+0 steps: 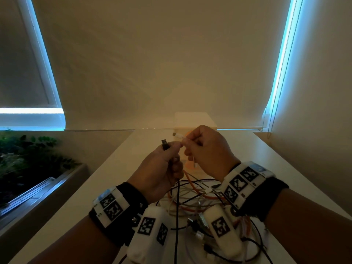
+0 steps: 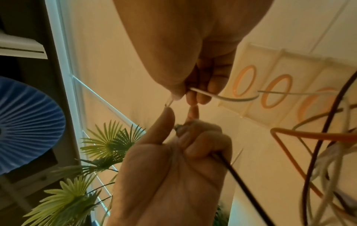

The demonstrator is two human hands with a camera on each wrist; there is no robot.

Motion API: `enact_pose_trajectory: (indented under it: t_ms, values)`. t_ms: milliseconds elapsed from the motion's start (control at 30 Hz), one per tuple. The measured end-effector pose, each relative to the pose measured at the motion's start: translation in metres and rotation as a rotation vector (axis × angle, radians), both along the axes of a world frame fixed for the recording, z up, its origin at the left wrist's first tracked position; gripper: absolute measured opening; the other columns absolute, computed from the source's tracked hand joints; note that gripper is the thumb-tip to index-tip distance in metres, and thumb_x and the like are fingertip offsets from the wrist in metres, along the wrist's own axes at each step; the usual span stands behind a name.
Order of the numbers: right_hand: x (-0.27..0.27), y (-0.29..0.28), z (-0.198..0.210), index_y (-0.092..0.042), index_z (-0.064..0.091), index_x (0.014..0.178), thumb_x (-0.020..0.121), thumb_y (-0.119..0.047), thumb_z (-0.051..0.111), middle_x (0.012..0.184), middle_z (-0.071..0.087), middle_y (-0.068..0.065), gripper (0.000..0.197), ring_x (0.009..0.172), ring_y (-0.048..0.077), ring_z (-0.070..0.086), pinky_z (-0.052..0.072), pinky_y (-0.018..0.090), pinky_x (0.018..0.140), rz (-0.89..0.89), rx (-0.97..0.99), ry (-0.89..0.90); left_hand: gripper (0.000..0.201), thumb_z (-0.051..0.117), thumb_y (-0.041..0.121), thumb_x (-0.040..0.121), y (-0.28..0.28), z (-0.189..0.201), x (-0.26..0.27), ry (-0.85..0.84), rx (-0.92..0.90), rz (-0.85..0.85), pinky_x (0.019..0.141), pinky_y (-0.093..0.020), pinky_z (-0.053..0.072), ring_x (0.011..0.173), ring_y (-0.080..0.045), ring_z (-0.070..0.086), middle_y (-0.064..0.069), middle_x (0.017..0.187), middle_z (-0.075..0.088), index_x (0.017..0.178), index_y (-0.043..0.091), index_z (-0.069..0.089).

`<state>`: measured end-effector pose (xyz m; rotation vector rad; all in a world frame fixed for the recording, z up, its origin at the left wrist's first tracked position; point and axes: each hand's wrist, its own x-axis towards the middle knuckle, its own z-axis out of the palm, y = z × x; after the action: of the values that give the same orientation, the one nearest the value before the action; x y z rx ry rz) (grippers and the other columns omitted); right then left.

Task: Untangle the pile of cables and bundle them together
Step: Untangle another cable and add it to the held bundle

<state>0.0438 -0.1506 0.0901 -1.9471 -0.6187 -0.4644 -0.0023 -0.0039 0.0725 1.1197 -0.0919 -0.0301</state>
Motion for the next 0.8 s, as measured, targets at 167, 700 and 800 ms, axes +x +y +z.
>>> enact_pose_trajectory:
  t_ms: [167,700,800]
  values:
    - [-0.007,0.009,0.001,-0.018,0.055,0.088,0.091,-0.016,0.061,0.072,0.065,0.002,0.007,0.064,0.011,0.062,0.053,0.024,0.055,0.052,-0.124,-0.086,0.026,0.045,0.031,0.108,-0.008,-0.001,0.003,-0.132,0.070,0.058,0.054,-0.026,0.034,0.056,-0.011,0.037,-0.001,0.071,0.040,0.108,0.010,0.059]
    - [0.003,-0.059,-0.048,-0.024,0.063,0.078,0.100,-0.034,0.050,0.078,0.062,-0.005,0.028,0.073,0.005,0.056,0.047,0.024,0.074,0.177,-0.519,0.217,0.047,0.039,0.053,0.105,0.013,0.011,0.004,-0.075,-0.229,0.116,0.054,-0.029,0.039,0.051,-0.014,0.027,0.002,0.061,0.029,0.077,0.016,0.046]
    - [0.006,-0.061,-0.036,-0.024,0.064,0.081,0.101,-0.036,0.047,0.080,0.063,-0.008,0.029,0.076,0.007,0.058,0.047,0.022,0.072,0.131,-0.635,0.199,0.048,0.040,0.053,0.105,0.012,0.010,0.002,-0.094,-0.210,0.037,0.046,-0.027,0.023,0.048,-0.012,0.017,0.003,0.060,0.020,0.076,0.016,0.048]
